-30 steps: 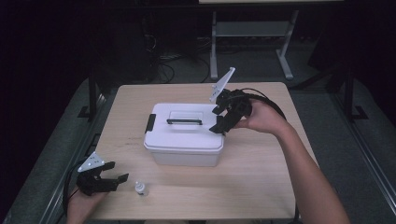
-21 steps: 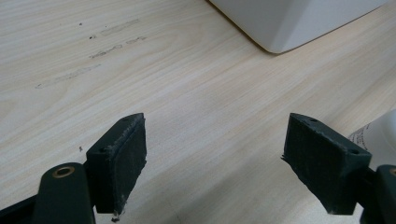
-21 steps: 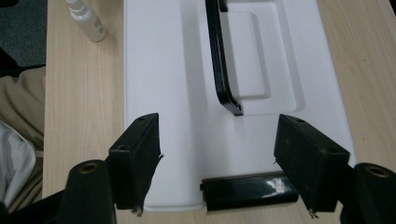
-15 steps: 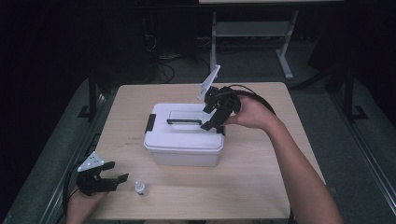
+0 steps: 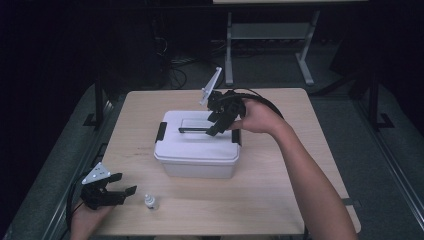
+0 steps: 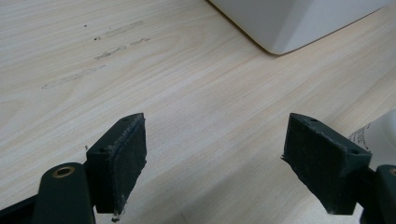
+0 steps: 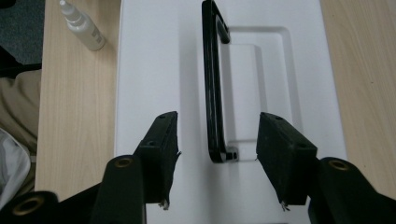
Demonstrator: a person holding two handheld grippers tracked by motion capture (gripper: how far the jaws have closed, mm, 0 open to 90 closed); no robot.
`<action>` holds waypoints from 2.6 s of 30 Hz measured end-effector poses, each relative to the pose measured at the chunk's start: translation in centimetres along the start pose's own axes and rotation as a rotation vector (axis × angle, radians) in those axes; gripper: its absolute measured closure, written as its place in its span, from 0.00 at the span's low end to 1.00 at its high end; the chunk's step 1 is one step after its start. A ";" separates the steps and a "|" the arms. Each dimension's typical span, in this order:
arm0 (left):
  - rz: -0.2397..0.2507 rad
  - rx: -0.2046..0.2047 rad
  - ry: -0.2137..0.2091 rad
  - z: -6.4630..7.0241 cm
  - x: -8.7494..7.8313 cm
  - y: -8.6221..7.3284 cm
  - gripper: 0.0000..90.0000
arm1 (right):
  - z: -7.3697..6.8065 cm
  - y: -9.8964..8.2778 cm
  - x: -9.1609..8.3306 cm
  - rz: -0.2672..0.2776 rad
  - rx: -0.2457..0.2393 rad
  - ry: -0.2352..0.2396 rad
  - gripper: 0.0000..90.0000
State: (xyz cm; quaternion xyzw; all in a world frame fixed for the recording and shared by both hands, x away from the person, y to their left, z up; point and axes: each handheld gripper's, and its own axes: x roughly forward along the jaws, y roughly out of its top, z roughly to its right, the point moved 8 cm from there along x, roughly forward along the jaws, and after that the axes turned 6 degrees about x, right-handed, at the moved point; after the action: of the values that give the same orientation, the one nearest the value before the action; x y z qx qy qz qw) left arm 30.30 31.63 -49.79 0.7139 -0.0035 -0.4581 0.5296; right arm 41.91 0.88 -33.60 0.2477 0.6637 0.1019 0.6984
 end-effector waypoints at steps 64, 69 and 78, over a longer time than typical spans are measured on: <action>-0.007 -0.013 -0.012 -0.3 -0.2 -0.4 0.25 | 1.4 2.9 3.6 -0.075 -0.032 0.047 0.93; -0.006 -0.010 -0.005 -0.3 -0.2 -0.4 0.25 | 1.4 3.1 3.4 -0.063 -0.037 0.045 0.93; -0.001 -0.013 -0.004 -0.4 -0.2 -0.4 0.25 | 1.2 3.4 2.5 -0.038 -0.038 0.037 0.93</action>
State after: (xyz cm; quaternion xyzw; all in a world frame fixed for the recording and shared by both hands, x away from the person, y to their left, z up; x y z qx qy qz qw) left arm 30.30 32.23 -49.94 0.7095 -0.0012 -0.4597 0.5341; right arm 43.95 4.70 -34.17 0.2200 0.6789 0.1059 0.6925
